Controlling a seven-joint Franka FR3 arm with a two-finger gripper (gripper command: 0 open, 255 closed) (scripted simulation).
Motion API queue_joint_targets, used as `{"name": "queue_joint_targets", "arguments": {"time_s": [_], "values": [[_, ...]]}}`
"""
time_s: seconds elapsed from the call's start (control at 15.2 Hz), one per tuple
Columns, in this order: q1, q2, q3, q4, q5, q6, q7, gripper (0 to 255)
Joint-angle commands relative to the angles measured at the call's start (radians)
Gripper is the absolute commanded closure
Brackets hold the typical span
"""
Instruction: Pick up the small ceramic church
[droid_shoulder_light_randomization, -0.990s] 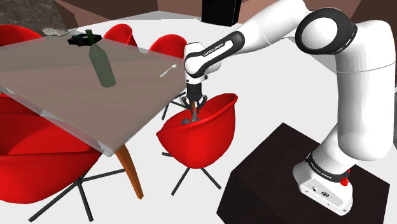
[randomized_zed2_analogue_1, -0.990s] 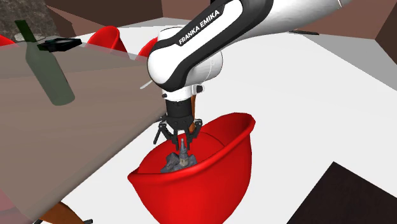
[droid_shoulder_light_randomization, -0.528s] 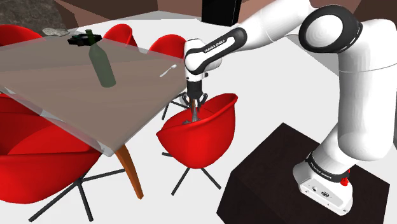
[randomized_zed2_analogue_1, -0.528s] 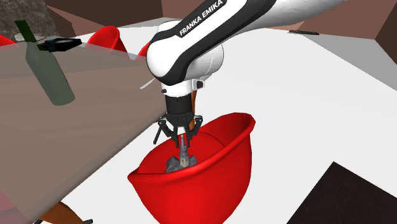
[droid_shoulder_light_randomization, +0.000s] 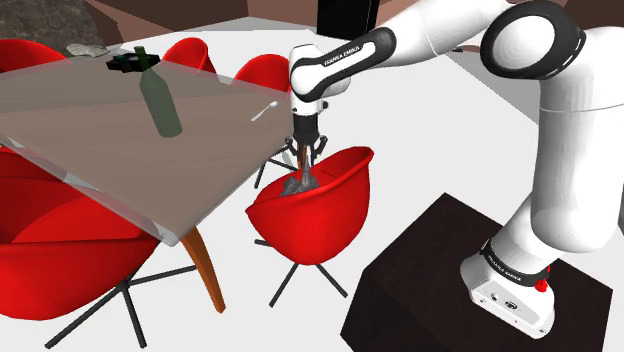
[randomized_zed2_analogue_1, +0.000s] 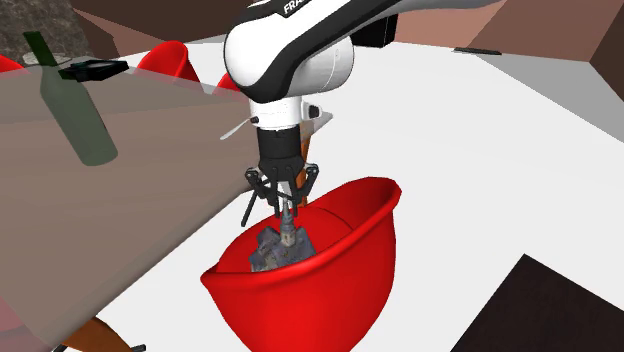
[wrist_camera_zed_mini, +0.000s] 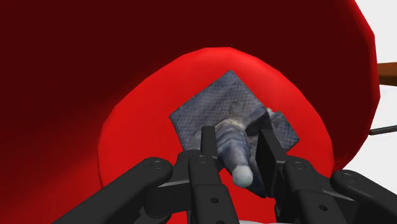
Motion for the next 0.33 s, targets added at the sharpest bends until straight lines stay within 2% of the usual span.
{"name": "queue_joint_targets", "arguments": {"time_s": [0.0, 0.26], "values": [[0.0, -0.014, 0.001, 0.009, 0.001, -0.022, 0.003, 255], [-0.001, -0.027, 0.002, 0.019, 0.003, -0.045, 0.006, 255]]}}
